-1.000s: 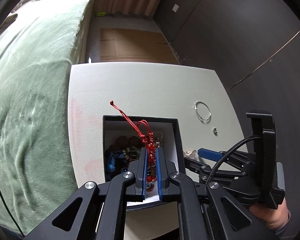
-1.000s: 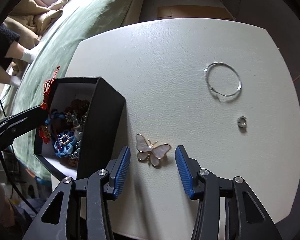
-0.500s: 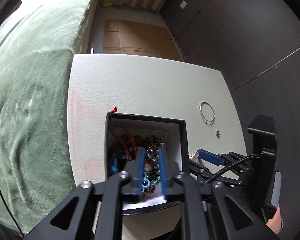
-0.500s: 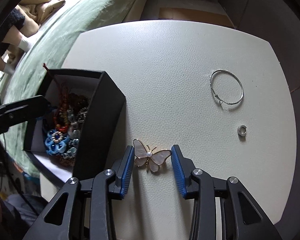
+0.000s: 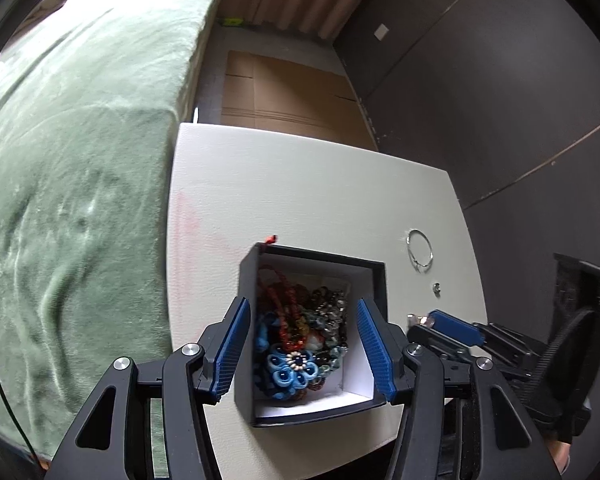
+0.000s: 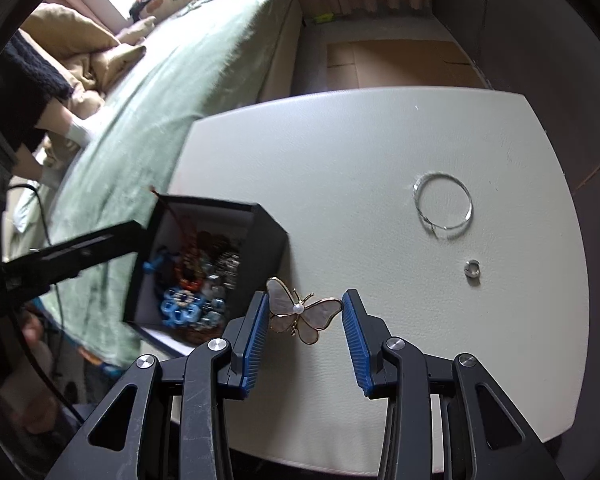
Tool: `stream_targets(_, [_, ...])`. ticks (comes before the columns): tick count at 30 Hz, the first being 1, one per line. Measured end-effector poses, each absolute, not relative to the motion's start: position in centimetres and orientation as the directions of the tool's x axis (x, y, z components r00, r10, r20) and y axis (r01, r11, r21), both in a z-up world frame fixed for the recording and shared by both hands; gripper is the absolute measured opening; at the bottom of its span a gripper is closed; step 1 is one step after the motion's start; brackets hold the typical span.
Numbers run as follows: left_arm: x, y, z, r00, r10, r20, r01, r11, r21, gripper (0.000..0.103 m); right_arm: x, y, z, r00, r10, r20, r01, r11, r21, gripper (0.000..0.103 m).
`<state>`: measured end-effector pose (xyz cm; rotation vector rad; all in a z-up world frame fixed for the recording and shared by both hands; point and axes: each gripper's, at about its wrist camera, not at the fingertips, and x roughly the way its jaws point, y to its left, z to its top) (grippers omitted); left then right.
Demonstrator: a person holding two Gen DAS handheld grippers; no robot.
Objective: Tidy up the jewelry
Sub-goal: 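Grasp the butterfly brooch with the right tool and drop it into the box, then move the left tool to the silver hoop ring and grasp its rim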
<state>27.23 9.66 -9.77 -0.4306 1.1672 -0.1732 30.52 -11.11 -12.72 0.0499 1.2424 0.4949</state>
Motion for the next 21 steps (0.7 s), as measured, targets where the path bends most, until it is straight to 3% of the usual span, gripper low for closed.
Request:
stream_targets(10, [26.8, 12.0, -9.6, 0.412, -0.35, -0.841, -0.13, 0.891, -0.435, 0.056, 29.6, -7.3, -10.3, 0.228, 0.52, -0.823, -0.42, 0.815, 0.399, 0.039])
stream_targets(16, [27.2, 11.6, -9.7, 0.408, -0.365, -0.837, -0.12, 0.887, -0.446, 0.056, 29.5, -8.3, -10.1, 0.23, 0.507, -0.831, -0.405, 0.826, 0.392, 0.054])
stream_targets(21, [27.7, 9.8, -9.3, 0.402, -0.377, -0.834, -0.096, 0.889, -0.448, 0.057, 30.0, -10.8, -10.5, 0.243, 0.46, -0.854, -0.356, 0.861, 0.363, 0.057])
